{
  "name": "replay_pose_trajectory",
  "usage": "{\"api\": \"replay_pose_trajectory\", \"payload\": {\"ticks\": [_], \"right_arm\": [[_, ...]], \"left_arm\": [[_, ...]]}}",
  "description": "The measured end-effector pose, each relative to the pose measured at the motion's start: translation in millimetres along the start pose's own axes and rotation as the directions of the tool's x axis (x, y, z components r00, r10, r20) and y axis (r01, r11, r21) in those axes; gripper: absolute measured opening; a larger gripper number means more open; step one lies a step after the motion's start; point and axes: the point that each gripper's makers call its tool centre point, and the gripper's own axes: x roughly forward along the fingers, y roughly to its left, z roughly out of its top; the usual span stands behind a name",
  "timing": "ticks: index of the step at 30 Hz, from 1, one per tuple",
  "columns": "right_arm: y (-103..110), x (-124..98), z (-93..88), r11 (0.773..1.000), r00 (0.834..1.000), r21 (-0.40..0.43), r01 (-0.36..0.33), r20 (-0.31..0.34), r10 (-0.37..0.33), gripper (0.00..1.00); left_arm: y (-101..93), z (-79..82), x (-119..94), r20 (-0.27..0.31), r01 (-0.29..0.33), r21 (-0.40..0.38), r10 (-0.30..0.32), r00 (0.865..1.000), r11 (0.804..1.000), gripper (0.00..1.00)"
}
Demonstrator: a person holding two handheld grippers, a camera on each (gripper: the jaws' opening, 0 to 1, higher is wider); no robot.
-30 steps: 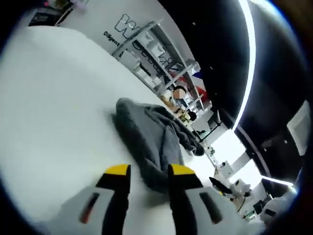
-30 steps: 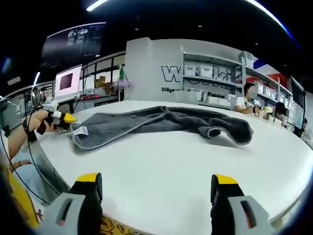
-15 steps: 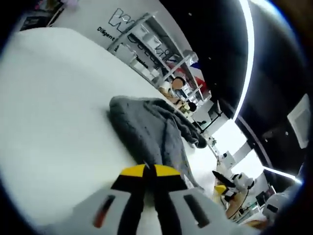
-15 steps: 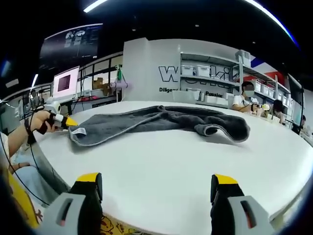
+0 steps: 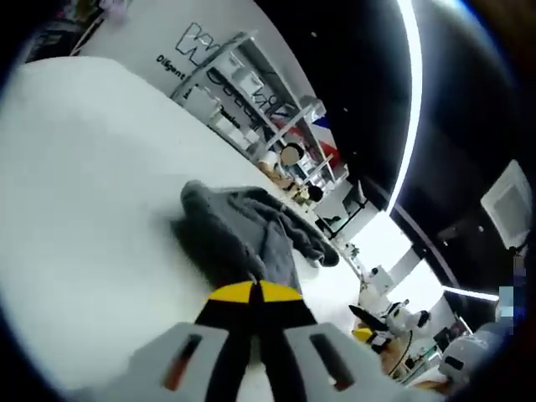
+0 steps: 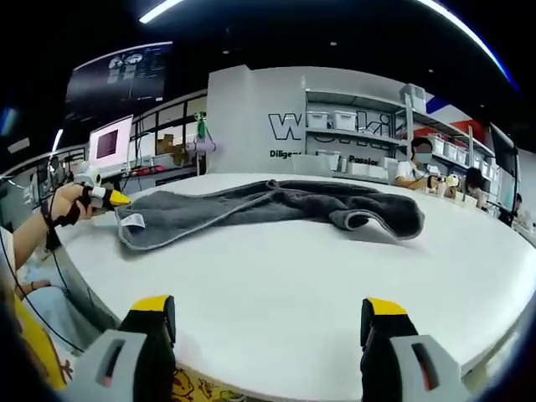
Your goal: Fold the towel on the table until its edges align and the towel forms a compact rectangular stack.
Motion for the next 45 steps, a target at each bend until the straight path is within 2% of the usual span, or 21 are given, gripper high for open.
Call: {"api": "replay_pose_trajectory", "payload": {"ticks": [5, 8, 10, 12, 15, 19, 27, 31, 37, 40, 45], "right_arm": [[-1.3, -1.4, -0.7, 1.0, 1.0, 0.003, 0.004, 0.0, -0.004, 0.96], [-1.9, -1.5, -0.8, 1.0, 1.0, 0.004, 0.007, 0.0, -0.007, 0.96], [-1.3, -1.8, -0.6, 1.0, 1.0, 0.001, 0.005, 0.0, -0.005, 0.96], [-1.1, -2.5, -0.2, 1.0, 1.0, 0.001, 0.006, 0.002, -0.006, 0.96], [-2.4, -4.1, 0.1, 1.0, 1.0, 0.002, 0.012, 0.004, -0.012, 0.96], [-5.2, -6.5, -0.8, 1.0, 1.0, 0.008, 0.021, 0.005, -0.021, 0.96], [-2.5, -6.3, 0.1, 1.0, 1.0, 0.0, 0.015, 0.005, -0.015, 0.96], [-1.0, -5.3, 0.8, 1.0, 1.0, -0.001, 0.01, 0.006, -0.01, 0.96], [1.3, -3.6, 2.0, 1.0, 1.0, -0.008, 0.004, 0.004, -0.004, 0.96], [2.2, -3.0, 2.7, 1.0, 1.0, -0.01, 0.002, 0.005, -0.002, 0.96], [3.8, -1.5, 2.0, 1.0, 1.0, -0.011, 0.0, 0.001, 0.0, 0.96]], "left_arm": [[-17.3, 42.0, -3.7, 0.106, 0.033, 0.04, -0.037, 0.994, 0.999, 0.02], [-33.4, 75.4, -5.1, 0.17, 0.015, 0.152, -0.041, 0.985, 0.988, 0.02], [-44.5, 93.0, -6.4, 0.213, -0.01, 0.236, -0.042, 0.976, 0.972, 0.02], [-56.1, 104.2, -7.7, 0.237, -0.023, 0.285, -0.048, 0.97, 0.958, 0.02], [-64.2, 109.8, -7.7, 0.248, -0.025, 0.302, -0.054, 0.967, 0.953, 0.02], [-62.8, 104.0, -5.1, 0.231, -0.023, 0.318, -0.054, 0.971, 0.948, 0.02], [-47.2, 88.5, -12.7, 0.219, -0.037, 0.282, -0.027, 0.975, 0.959, 0.02], [-37.6, 68.4, -18.3, 0.198, -0.058, 0.266, 0.004, 0.98, 0.962, 0.02], [-10.5, 28.7, -25.5, 0.138, -0.102, 0.235, 0.071, 0.988, 0.967, 0.02], [2.8, 10.9, -29.1, 0.107, -0.138, 0.237, 0.116, 0.987, 0.962, 0.02], [12.2, -3.2, -31.4, 0.096, -0.151, 0.223, 0.132, 0.987, 0.963, 0.02]]}}
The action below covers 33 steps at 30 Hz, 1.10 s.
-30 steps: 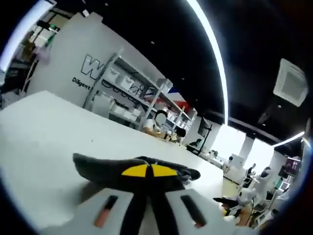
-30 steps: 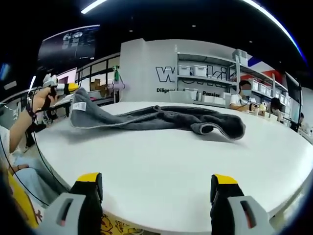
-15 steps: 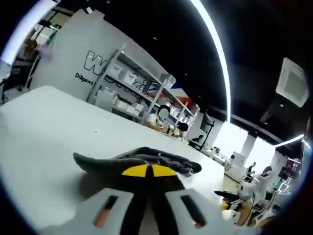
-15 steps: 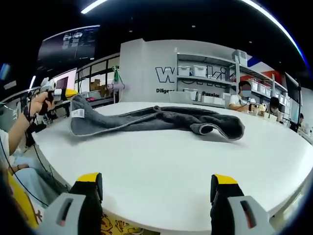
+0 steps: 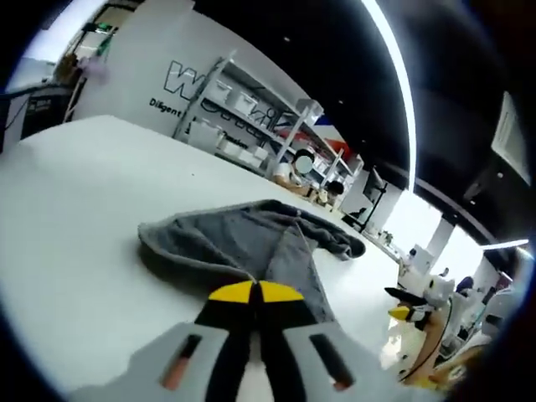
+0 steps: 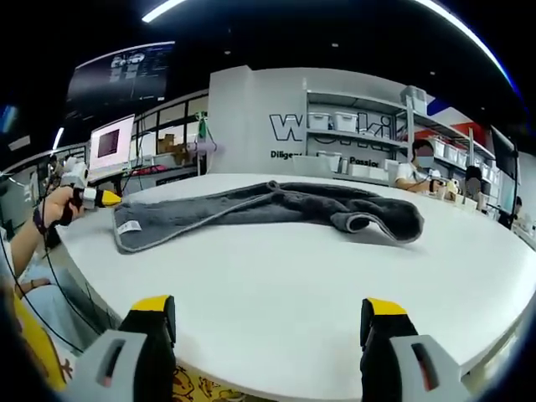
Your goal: Fold the towel on the table until its edges align and the towel forms a compact rectangular stack.
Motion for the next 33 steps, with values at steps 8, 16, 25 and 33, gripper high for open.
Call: {"api": "replay_pose_trajectory", "payload": {"ticks": [8, 16, 25, 33], "right_arm": [[3.3, 1.8, 3.2, 1.0, 1.0, -0.011, -0.009, 0.0, 0.009, 0.96], [4.6, 2.6, 4.0, 1.0, 1.0, -0.02, -0.012, -0.008, 0.011, 0.96], [4.1, 5.4, 7.4, 0.999, 1.0, -0.035, -0.008, -0.016, 0.008, 0.96], [5.1, 9.8, 7.9, 0.999, 0.999, -0.047, -0.012, -0.031, 0.011, 0.96]], "left_arm": [[6.1, 11.8, -8.7, 0.048, -0.011, -0.008, 0.011, 0.999, 1.0, 0.06], [24.0, 36.2, -39.1, 0.159, -0.163, 0.171, 0.137, 0.978, 0.972, 0.37], [37.3, 39.2, -88.9, 0.236, -0.367, 0.299, 0.304, 0.923, 0.881, 0.75], [26.5, 18.4, -107.1, 0.231, -0.379, 0.315, 0.317, 0.92, 0.87, 0.91]]}}
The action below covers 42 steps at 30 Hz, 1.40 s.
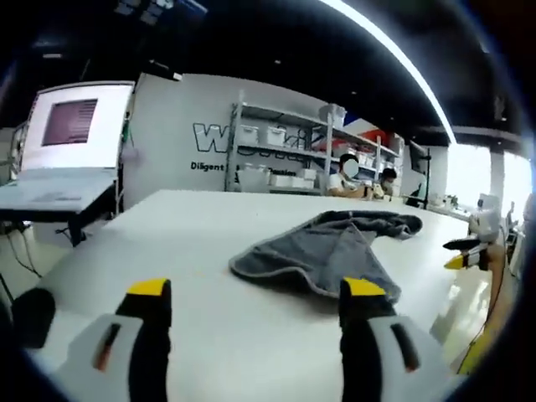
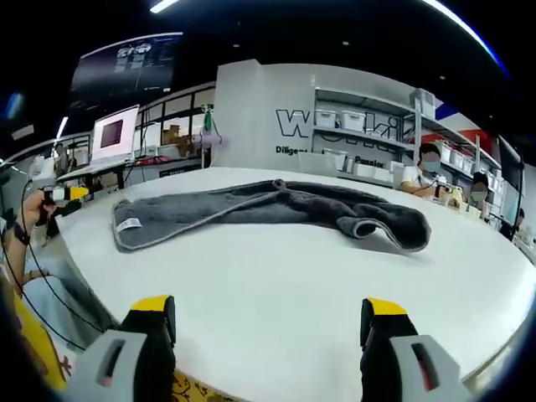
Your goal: Fold the towel on the table until its edges align and the towel forms a compact rectangular stack.
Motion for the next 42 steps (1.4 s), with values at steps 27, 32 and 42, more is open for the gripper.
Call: {"api": "replay_pose_trajectory", "payload": {"ticks": [27, 32, 42], "right_arm": [[-37.0, -6.6, 5.5, 0.998, 0.998, 0.007, 0.057, -0.01, -0.057, 0.96], [-54.5, -8.7, 13.0, 0.998, 0.998, 0.003, 0.065, -0.01, -0.065, 0.96], [-105.8, -15.0, 51.4, 0.985, 0.995, -0.151, 0.083, -0.037, -0.09, 0.96]], "left_arm": [[-17.6, -17.2, -13.2, 0.011, -0.012, -0.064, 0.013, 1.0, 0.998, 0.99], [-18.8, -17.8, -12.6, 0.013, -0.008, -0.067, 0.009, 1.0, 0.998, 0.99], [-22.3, -16.8, -10.8, 0.015, 0.001, -0.06, 0.0, 1.0, 0.998, 0.99]]}}
